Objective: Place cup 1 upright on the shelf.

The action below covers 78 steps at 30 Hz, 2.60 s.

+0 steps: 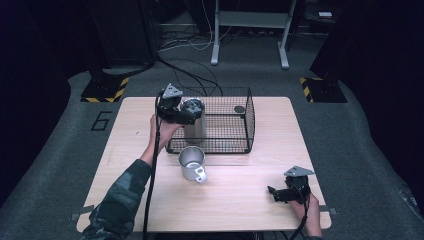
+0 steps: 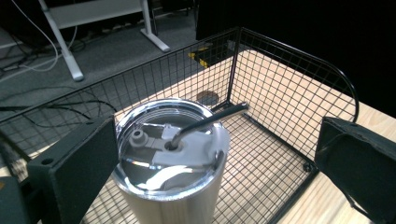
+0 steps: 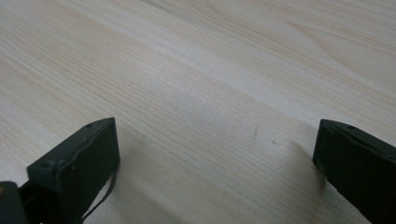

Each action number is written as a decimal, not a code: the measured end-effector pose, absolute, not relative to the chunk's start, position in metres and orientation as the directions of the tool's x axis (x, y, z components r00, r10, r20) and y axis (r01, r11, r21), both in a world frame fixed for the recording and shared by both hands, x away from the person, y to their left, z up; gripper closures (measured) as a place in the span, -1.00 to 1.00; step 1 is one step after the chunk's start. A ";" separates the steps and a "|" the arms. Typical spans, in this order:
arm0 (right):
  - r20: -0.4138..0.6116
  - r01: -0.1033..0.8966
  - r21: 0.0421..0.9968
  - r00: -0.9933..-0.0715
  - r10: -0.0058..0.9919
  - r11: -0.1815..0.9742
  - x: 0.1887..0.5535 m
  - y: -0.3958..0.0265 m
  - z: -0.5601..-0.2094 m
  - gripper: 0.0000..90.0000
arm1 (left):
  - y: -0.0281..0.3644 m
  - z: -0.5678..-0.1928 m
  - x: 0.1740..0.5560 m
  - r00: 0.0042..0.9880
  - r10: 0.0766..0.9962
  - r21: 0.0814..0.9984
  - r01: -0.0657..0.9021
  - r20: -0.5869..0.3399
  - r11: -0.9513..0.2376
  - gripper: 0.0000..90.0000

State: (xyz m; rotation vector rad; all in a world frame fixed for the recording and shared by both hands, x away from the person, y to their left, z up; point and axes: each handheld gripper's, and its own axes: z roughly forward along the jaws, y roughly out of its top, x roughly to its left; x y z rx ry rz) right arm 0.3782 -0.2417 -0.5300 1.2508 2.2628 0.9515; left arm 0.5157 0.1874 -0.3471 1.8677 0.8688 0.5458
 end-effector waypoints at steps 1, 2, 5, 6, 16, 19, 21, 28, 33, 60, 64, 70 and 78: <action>-0.008 0.588 0.718 -0.529 0.849 0.373 0.378 -0.242 -0.530 -1.00 | 0.192 -0.346 0.510 0.650 0.760 0.900 0.324 0.012 -0.291 -1.00; -0.008 0.588 0.718 -0.529 0.849 0.373 0.378 -0.242 -0.530 -1.00 | 0.192 -0.346 0.510 0.650 0.760 0.900 0.324 0.012 -0.291 -1.00; -0.008 0.588 0.718 -0.529 0.849 0.373 0.378 -0.242 -0.530 -1.00 | 0.199 -0.346 0.501 0.657 0.753 0.895 0.317 0.032 -0.314 -1.00; -0.008 0.588 0.718 -0.529 0.849 0.373 0.378 -0.242 -0.530 -1.00 | 0.202 -0.346 0.498 0.661 0.750 0.894 0.316 0.031 -0.316 -1.00; -0.006 0.589 0.717 -0.530 0.848 0.373 0.378 -0.242 -0.530 -1.00 | 0.235 -0.360 0.471 0.650 0.759 0.883 0.333 0.040 -0.331 -1.00; -0.010 0.583 0.720 -0.535 0.845 0.377 0.379 -0.241 -0.530 -1.00 | 0.244 -0.367 0.465 0.646 0.762 0.876 0.350 0.032 -0.333 -1.00; -0.008 0.584 0.719 -0.536 0.844 0.378 0.379 -0.241 -0.530 -1.00 | 0.250 -0.371 0.462 0.644 0.764 0.870 0.358 0.034 -0.340 -1.00; -0.006 0.586 0.718 -0.533 0.846 0.375 0.379 -0.241 -0.530 -1.00 | 0.269 -0.381 0.448 0.636 0.772 0.874 0.371 0.008 -0.315 -1.00; -0.006 0.587 0.718 -0.533 0.846 0.374 0.379 -0.241 -0.530 -1.00 | 0.282 -0.392 0.438 0.614 0.789 0.871 0.378 0.017 -0.313 -1.00; 0.000 0.591 0.719 -0.526 0.850 0.366 0.379 -0.240 -0.530 -1.00 | 0.346 -0.509 0.435 0.444 0.887 0.746 0.632 -0.125 -0.211 -1.00; 0.000 0.591 0.719 -0.526 0.850 0.366 0.379 -0.240 -0.530 -1.00 | 0.346 -0.517 0.435 0.433 0.894 0.739 0.639 -0.113 -0.215 -1.00; 0.000 0.592 0.718 -0.527 0.850 0.366 0.379 -0.240 -0.530 -1.00 | 0.346 -0.526 0.440 0.430 0.896 0.710 0.666 -0.114 -0.229 -1.00; 0.000 0.595 0.715 -0.525 0.851 0.367 0.379 -0.240 -0.530 -1.00 | 0.344 -0.530 0.439 0.419 0.907 0.726 0.637 -0.044 -0.258 -0.99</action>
